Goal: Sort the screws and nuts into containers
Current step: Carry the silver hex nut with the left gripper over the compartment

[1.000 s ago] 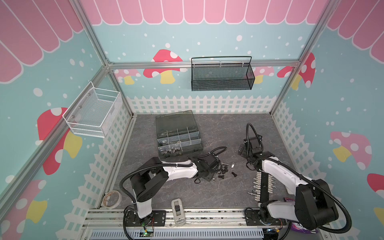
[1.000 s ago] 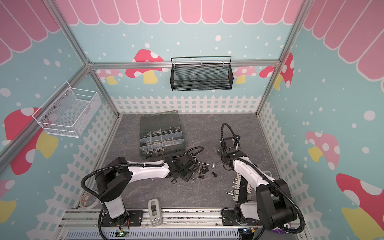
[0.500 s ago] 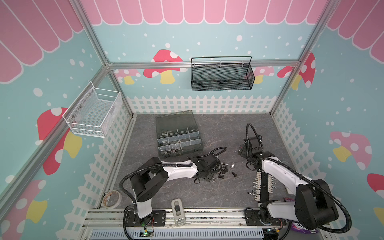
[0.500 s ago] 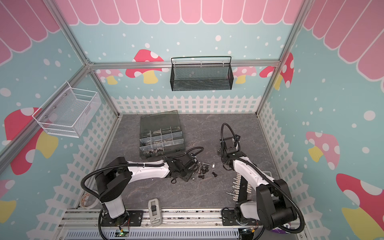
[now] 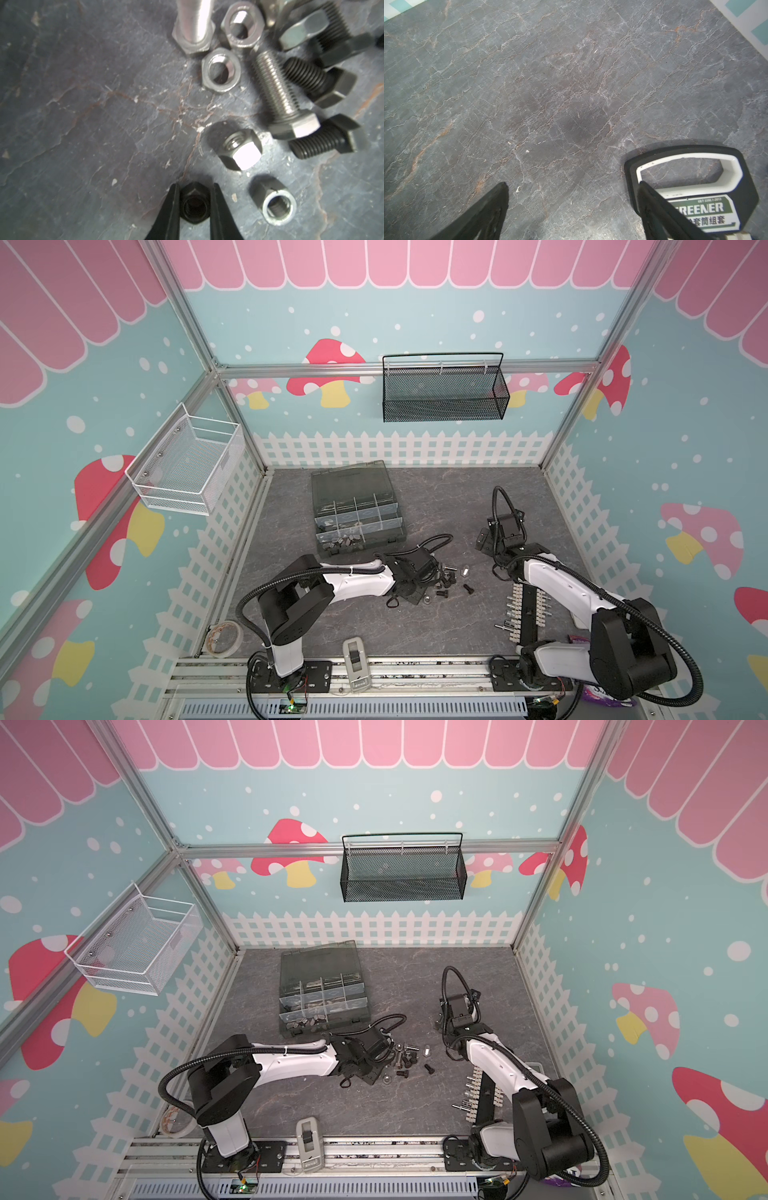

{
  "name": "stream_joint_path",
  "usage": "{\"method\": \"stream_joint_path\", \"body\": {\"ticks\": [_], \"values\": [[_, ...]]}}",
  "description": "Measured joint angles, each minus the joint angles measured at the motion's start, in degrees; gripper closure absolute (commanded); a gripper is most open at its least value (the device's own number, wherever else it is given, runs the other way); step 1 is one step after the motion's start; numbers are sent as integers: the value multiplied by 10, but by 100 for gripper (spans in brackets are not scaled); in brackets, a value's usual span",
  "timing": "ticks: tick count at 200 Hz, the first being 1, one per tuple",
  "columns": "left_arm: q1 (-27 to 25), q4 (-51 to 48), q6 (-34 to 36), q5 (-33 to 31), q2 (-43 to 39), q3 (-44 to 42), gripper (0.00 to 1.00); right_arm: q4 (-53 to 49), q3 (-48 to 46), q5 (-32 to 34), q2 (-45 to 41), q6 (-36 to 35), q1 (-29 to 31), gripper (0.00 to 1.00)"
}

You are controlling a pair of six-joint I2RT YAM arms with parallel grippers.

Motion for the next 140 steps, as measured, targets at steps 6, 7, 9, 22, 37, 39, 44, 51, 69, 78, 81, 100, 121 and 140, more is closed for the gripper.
{"method": "stream_joint_path", "body": {"ticks": [6,7,9,22,37,39,44,51,69,78,81,100,121,140], "values": [[2,-4,-1,-1,-3,-2,83,0,0,0,0,0,0,3],[2,-5,-2,-1,-3,-2,83,0,0,0,0,0,0,3],[3,-6,-3,-2,-5,-2,84,0,0,0,0,0,0,3],[12,-13,-8,-6,-15,-6,84,0,0,0,0,0,0,3],[29,-18,-14,-12,-31,-9,84,0,0,0,-1,0,0,3],[32,-18,-16,-12,-33,-9,84,0,0,0,-1,0,0,3],[39,-19,-18,-15,-40,-9,84,0,0,0,-1,0,0,3],[49,-19,-21,-19,-50,-10,84,0,0,0,-1,0,0,3],[77,-20,-27,-29,-73,-11,84,0,-1,0,-5,0,0,3],[93,-20,-29,-36,-85,-11,84,0,-2,0,-8,0,0,3],[97,-20,-30,-37,-88,-11,84,0,-2,0,-9,0,0,3],[137,-24,-31,-53,-107,-11,84,1,-2,0,-10,0,0,3],[188,-29,-31,-70,-125,-11,84,1,-2,0,-10,0,0,3],[242,-30,-30,-80,-142,-11,84,1,-2,0,-10,0,0,3]]}}
